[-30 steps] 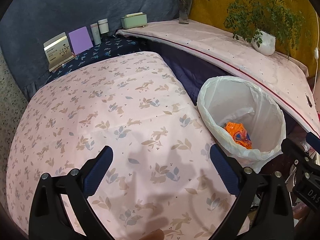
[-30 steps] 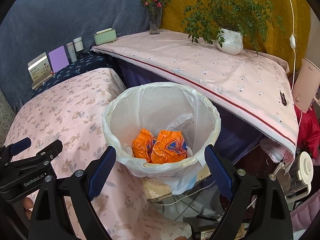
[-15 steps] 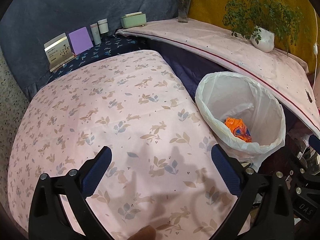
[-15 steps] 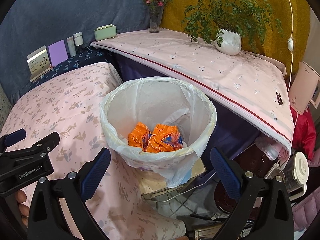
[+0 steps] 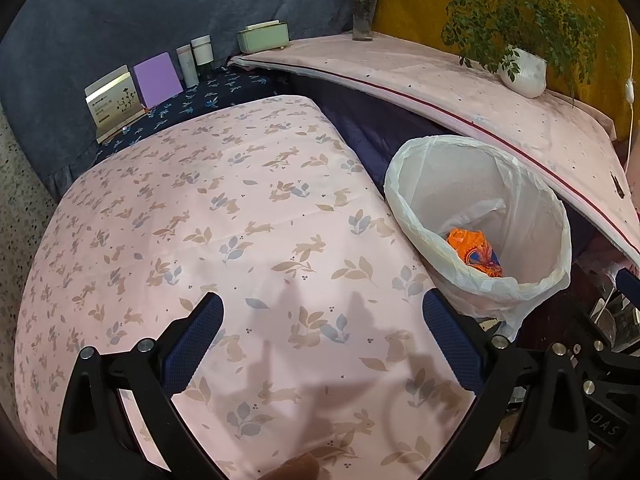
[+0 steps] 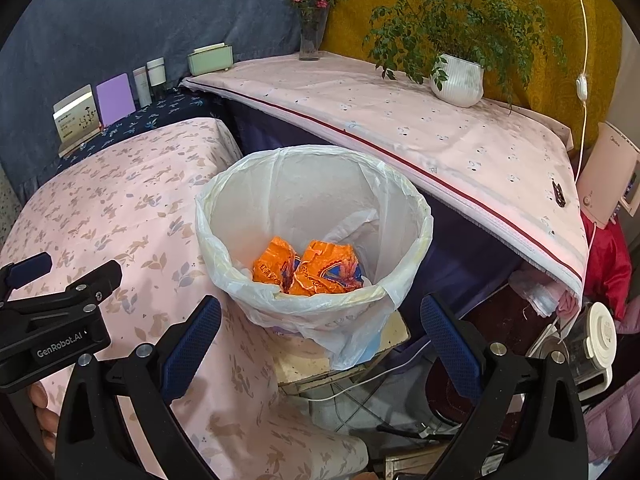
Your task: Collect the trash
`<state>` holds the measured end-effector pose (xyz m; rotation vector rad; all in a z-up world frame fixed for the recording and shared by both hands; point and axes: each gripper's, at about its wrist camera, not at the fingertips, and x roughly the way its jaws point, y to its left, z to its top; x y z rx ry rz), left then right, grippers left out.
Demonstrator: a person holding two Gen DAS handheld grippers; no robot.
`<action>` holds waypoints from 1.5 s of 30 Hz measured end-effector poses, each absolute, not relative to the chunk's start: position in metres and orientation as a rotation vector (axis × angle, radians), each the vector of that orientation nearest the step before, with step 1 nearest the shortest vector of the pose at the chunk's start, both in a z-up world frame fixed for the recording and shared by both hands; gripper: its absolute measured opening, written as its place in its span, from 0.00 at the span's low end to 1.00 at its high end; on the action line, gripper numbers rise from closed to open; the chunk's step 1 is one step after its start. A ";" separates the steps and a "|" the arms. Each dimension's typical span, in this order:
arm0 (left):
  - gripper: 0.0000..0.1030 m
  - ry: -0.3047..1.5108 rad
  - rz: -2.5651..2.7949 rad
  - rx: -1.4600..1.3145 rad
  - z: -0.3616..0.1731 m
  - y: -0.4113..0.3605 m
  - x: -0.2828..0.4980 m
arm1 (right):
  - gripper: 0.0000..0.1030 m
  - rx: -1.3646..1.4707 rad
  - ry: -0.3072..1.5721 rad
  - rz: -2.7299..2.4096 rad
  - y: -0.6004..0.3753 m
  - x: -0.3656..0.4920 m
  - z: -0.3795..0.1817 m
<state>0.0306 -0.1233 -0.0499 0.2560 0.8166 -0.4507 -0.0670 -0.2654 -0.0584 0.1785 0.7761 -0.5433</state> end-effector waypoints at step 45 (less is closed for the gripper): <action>0.93 0.810 -0.429 0.219 -0.046 -0.124 0.022 | 0.93 0.175 0.780 -0.555 -0.265 -0.074 -0.060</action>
